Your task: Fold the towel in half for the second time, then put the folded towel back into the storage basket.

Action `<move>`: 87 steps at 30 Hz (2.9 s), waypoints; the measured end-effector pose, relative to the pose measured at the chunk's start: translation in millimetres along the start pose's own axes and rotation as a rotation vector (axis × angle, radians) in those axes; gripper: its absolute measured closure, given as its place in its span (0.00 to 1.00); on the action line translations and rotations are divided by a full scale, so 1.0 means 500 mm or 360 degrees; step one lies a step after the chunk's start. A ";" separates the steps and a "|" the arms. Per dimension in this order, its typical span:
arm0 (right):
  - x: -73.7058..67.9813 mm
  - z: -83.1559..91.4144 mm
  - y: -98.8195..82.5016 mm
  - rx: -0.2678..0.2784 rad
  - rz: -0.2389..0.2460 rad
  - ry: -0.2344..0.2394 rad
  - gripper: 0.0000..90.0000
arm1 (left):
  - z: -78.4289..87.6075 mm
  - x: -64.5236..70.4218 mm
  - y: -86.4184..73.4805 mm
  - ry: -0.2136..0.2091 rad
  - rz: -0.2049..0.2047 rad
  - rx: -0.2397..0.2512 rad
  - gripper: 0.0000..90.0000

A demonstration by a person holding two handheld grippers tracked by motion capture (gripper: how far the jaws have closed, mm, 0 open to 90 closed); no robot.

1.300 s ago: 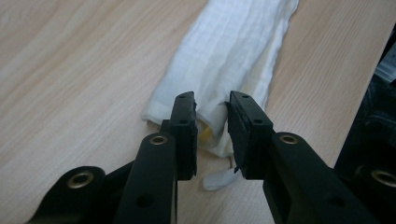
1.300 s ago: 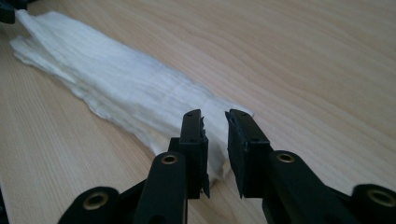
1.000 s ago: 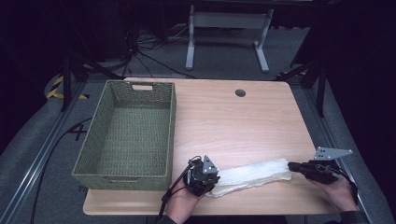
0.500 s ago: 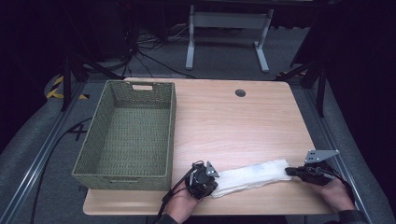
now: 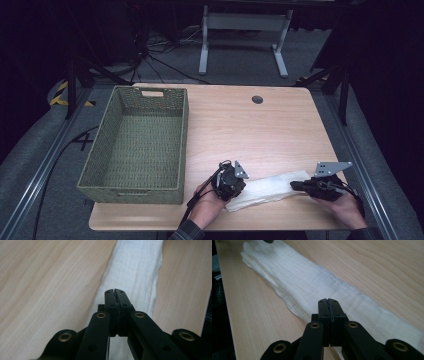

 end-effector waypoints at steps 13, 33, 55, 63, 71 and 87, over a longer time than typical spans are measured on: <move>-0.029 -0.056 0.006 -0.0141 0.0064 0.0033 1.00 | -0.085 -0.002 0.035 -0.0037 -0.0104 -0.0112 0.99; 0.030 -0.097 0.054 -0.0105 0.0006 -0.0040 1.00 | -0.073 -0.012 0.021 0.0029 -0.0081 -0.0111 0.99; 0.058 -0.166 0.120 -0.0071 0.0085 -0.0018 1.00 | -0.065 0.031 0.010 -0.0102 -0.0153 -0.0124 0.99; 0.054 -0.173 0.125 -0.0072 0.0106 0.0003 1.00 | -0.074 0.052 0.016 -0.0168 -0.0186 -0.0115 0.98; 0.052 -0.153 0.124 -0.0037 0.0113 0.0065 0.88 | -0.049 0.021 0.006 -0.0142 -0.0171 -0.0086 0.82; -0.063 -0.121 0.104 -0.0091 0.0369 0.0285 0.43 | -0.018 -0.043 -0.028 -0.0079 -0.0066 -0.0029 0.42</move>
Point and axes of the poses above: each handheld gripper's, and its own axes: z roughly backward along the jaws, y roughly out of its top, x roughly to its right, the point moved 1 cm from there along -z, roughly forward along the jaws, and after that the axes turned 3 degrees about -z, right-handed, at the moved point
